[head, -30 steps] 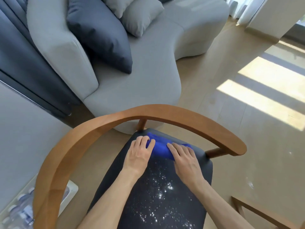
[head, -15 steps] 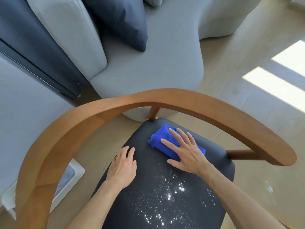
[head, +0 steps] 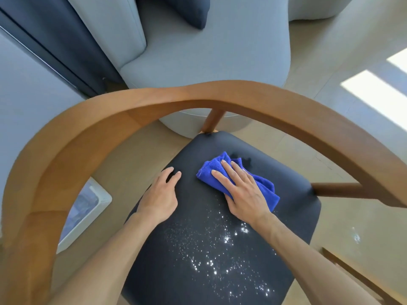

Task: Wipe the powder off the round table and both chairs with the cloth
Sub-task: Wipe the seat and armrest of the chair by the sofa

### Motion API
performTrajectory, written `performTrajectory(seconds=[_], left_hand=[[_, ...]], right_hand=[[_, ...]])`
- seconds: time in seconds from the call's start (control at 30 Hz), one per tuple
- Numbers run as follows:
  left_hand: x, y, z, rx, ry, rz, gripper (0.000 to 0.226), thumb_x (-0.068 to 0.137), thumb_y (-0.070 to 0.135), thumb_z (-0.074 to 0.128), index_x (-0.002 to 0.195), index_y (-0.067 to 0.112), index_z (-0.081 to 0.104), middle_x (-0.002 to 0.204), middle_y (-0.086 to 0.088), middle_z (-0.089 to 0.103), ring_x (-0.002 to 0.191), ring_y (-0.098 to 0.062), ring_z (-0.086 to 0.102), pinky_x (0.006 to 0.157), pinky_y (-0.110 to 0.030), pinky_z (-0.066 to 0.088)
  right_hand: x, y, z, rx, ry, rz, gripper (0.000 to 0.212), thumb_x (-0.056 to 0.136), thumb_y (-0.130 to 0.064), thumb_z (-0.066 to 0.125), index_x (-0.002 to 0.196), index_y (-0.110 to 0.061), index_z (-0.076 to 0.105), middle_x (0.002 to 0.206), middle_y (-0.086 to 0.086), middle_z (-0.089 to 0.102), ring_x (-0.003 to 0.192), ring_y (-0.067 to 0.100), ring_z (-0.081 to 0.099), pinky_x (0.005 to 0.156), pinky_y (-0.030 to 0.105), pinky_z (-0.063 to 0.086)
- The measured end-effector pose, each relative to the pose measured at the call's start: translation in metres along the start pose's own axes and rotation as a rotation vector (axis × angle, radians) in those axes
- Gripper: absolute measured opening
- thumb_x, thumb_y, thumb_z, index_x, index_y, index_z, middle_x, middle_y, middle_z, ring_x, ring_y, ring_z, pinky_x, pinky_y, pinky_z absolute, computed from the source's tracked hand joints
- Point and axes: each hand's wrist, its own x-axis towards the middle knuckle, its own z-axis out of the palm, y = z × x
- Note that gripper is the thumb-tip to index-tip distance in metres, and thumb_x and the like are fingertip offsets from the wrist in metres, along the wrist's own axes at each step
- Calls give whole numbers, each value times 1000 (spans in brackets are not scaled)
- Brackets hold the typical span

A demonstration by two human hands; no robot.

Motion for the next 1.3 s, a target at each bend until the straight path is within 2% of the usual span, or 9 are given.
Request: performTrajectory(seconds=[0.27,0.4,0.47,0.57,0.67,0.87,0.97,1.07,1.3], left_hand=[[0,1,5,-41,2,-8,57,95,1,33,148,22,29,158,6,12,143,-16,17,112,-35,27],[-5,5,7,-39,16,-11,55,98,3,32,149,21,26,159,7,9,145,-14,10,114,-35,25],[-6,6,7,-43,33,-9,55,97,2,33,149,20,27,159,6,10,145,-14,10,114,-35,26],[-5,5,7,-30,59,-8,54,97,1,34,148,19,30,158,3,13,145,-16,12,113,-34,26],[-4,5,9,-37,75,-10,55,95,-1,35,147,17,33,158,2,17,145,-17,15,113,-34,26],[-6,10,16,-12,108,-22,55,96,0,36,148,17,29,159,1,14,146,-19,10,114,-38,26],[-10,17,16,-13,93,-63,55,98,3,32,150,20,24,159,5,8,147,-15,4,112,-37,27],[-13,23,16,30,72,-91,53,100,9,30,151,21,18,160,5,1,147,-16,0,112,-38,28],[-15,29,15,167,-41,-110,58,102,27,27,152,18,-1,159,-2,-15,147,-25,-11,119,-47,11]], right_hand=[[-115,-113,43,-40,-95,-172,55,83,-9,40,132,-33,49,146,7,47,129,35,49,103,49,41],[-170,-133,122,48,-573,-132,37,91,-66,12,113,-58,41,131,-21,54,106,16,62,105,35,32],[-183,-121,137,36,-794,-171,45,70,-91,32,110,-72,34,130,-21,54,86,21,65,100,35,24],[-157,-111,53,-135,-526,-406,18,94,-40,47,107,-52,52,129,-7,52,91,20,59,76,28,42],[-135,-79,18,-27,-153,-409,31,97,-13,41,112,-35,57,131,5,50,89,32,59,65,35,45],[-76,65,-21,-293,148,-145,49,89,1,42,123,-31,58,137,10,55,100,38,56,70,41,44],[-49,114,-50,-316,111,190,48,85,-19,54,132,-30,50,139,10,51,107,40,52,76,47,48],[-46,115,-50,-225,102,440,55,87,-44,47,138,-26,49,136,11,50,103,42,51,82,50,45],[-61,74,-25,-272,222,529,47,85,-25,53,132,-25,50,129,14,54,86,39,52,61,41,45]])
